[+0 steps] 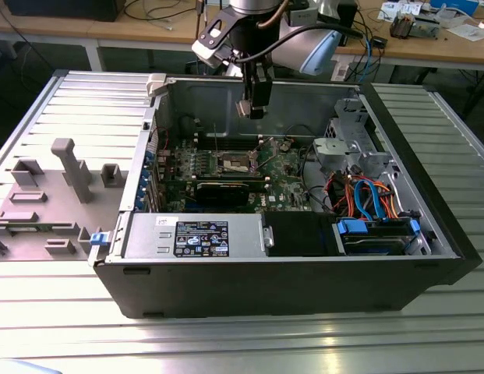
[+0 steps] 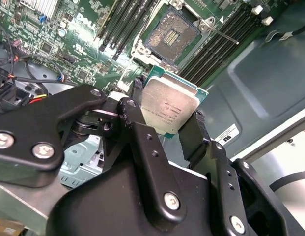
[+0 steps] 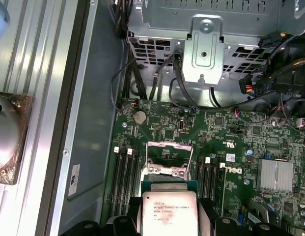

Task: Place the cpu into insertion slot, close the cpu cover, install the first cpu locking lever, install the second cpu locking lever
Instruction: 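Place the cpu into insertion slot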

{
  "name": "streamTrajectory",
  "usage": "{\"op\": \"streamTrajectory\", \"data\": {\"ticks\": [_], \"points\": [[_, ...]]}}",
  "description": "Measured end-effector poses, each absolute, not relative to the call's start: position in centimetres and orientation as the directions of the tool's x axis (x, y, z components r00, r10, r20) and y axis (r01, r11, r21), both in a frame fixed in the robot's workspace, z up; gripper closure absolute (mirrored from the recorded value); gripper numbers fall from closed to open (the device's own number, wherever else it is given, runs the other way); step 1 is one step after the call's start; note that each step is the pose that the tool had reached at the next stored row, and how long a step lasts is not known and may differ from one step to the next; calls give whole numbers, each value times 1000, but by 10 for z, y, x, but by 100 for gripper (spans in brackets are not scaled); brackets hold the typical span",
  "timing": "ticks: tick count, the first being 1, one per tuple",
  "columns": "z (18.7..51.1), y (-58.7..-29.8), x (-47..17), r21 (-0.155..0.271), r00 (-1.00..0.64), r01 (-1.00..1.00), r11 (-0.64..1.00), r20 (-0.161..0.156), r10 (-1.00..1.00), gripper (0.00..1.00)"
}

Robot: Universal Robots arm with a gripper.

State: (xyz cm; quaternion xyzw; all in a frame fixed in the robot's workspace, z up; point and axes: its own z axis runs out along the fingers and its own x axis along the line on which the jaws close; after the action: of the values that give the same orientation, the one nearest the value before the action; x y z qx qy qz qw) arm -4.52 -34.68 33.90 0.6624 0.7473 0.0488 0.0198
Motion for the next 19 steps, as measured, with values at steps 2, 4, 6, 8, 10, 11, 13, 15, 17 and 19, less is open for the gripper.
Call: {"op": "streamTrajectory", "data": {"ticks": [2,4,6,8,10,11,13,15,17,19], "points": [[339,-347,-45,99,-121,988,117,35,992,45],[339,-347,-45,99,-121,988,117,35,992,45],[339,-347,-45,99,-121,988,117,35,992,45],[339,-347,-45,99,-121,988,117,35,992,45],[339,-347,-45,99,-121,988,117,35,992,45],[339,-347,-45,99,-121,988,117,35,992,45],[339,-347,-45,99,-119,988,115,35,992,45],[339,-347,-45,99,-113,989,109,35,993,45],[338,-347,-45,99,-101,990,97,35,994,45],[338,-347,-45,99,-87,992,83,35,996,45]]}}
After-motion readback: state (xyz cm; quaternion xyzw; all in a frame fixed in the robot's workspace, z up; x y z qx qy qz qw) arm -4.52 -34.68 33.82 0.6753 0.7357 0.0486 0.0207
